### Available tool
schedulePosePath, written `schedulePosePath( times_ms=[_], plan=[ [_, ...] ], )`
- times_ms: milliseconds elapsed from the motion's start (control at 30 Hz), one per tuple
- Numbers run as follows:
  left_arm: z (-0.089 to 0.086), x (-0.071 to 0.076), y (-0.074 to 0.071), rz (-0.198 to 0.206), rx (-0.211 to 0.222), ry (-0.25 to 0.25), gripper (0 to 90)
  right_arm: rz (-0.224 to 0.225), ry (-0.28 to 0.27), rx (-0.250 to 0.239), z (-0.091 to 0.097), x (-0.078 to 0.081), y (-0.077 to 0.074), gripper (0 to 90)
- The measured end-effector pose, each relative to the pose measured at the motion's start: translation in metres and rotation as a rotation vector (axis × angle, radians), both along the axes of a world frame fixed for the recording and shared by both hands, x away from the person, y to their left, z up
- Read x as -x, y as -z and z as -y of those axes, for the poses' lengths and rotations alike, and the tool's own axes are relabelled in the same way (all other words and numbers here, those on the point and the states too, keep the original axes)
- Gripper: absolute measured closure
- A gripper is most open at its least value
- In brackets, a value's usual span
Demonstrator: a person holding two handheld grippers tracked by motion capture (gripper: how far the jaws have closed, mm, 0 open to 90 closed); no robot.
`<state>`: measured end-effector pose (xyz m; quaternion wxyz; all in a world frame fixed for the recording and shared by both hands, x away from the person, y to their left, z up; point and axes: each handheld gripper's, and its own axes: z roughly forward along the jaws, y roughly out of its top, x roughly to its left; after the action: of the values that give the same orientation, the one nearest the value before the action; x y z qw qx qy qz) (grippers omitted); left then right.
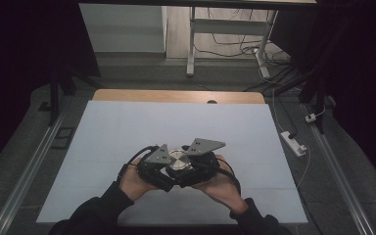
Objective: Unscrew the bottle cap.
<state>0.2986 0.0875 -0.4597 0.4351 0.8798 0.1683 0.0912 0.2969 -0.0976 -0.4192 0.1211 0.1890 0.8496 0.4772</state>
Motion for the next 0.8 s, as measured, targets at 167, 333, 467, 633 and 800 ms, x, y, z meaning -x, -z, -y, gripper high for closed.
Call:
schedulePosePath(
  times_ms=[167, 333, 467, 633, 800],
  plan=[
    [-0.005, -0.004, 0.001, -0.026, 0.023, 0.095, 15.5, -0.021, -0.054, -0.010, 0.002, -0.001, 0.000, 18.1],
    [-0.007, -0.005, 0.004, -0.046, 0.045, 0.192, 15.5, -0.091, -0.182, -0.070, 0.011, -0.010, 0.002, 18.2],
    [-0.006, -0.006, 0.007, -0.046, 0.032, 0.213, 15.5, -0.113, -0.209, -0.118, 0.017, -0.014, 0.001, 18.3],
    [-0.006, -0.007, 0.008, -0.044, 0.021, 0.201, 15.5, -0.092, -0.201, -0.116, 0.021, -0.015, -0.002, 18.2],
    [-0.009, -0.009, 0.009, -0.042, 0.021, 0.173, 15.5, -0.067, -0.182, -0.108, 0.023, -0.014, -0.005, 18.2]
  ],
)
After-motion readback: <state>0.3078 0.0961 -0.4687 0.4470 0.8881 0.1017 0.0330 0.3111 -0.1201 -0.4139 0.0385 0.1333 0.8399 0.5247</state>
